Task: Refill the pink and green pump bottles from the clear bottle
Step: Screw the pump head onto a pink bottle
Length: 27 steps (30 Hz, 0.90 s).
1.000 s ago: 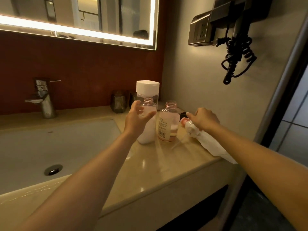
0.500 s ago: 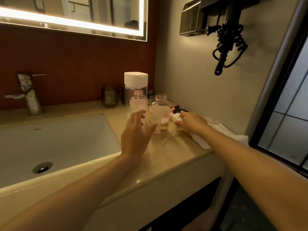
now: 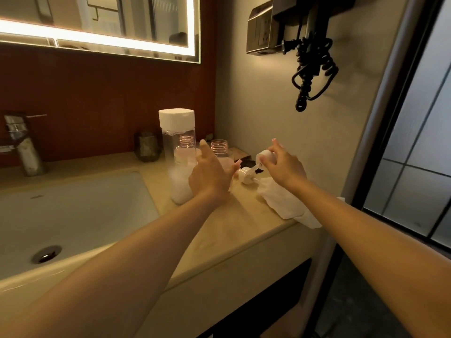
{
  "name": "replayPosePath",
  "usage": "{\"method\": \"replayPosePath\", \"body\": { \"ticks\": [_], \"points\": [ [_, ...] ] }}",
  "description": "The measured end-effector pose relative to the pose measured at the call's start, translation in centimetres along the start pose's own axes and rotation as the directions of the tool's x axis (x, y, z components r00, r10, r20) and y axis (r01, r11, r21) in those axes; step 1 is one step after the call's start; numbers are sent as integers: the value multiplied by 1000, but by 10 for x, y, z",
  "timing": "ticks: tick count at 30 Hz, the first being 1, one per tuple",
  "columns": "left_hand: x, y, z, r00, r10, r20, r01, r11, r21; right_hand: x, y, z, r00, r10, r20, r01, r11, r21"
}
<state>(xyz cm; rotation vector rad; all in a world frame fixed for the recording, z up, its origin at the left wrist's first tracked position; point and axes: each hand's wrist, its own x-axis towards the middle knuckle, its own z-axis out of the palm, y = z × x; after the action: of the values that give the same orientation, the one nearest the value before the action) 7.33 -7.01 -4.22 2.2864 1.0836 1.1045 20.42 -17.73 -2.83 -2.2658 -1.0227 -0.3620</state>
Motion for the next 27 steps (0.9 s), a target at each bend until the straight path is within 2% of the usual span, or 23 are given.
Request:
{"method": "replayPosePath", "body": {
  "ticks": [5,11,14,19,23,27],
  "points": [
    [2,-4,6,998,-53,27,54,997,-49,-3,0,-17,994,28,-109,-21,998,63],
    [-12,-9,-3,998,41,39,-36,994,-106,5,-10,-38,950,43,-308,1,990,142],
    [-25,-11,-12,997,55,55,-46,986,-157,13,-20,-45,940,47,-337,3,990,144],
    [-38,-14,-29,993,76,88,-60,983,-174,7,-35,-44,950,-61,-305,58,998,-19],
    [-44,-18,-43,990,81,115,-59,981,-185,-3,-46,-49,901,-132,-413,102,990,-93],
    [-48,-24,-56,989,83,126,-56,977,-206,-9,-55,-54,864,-223,-451,163,972,-167]
  ]
}}
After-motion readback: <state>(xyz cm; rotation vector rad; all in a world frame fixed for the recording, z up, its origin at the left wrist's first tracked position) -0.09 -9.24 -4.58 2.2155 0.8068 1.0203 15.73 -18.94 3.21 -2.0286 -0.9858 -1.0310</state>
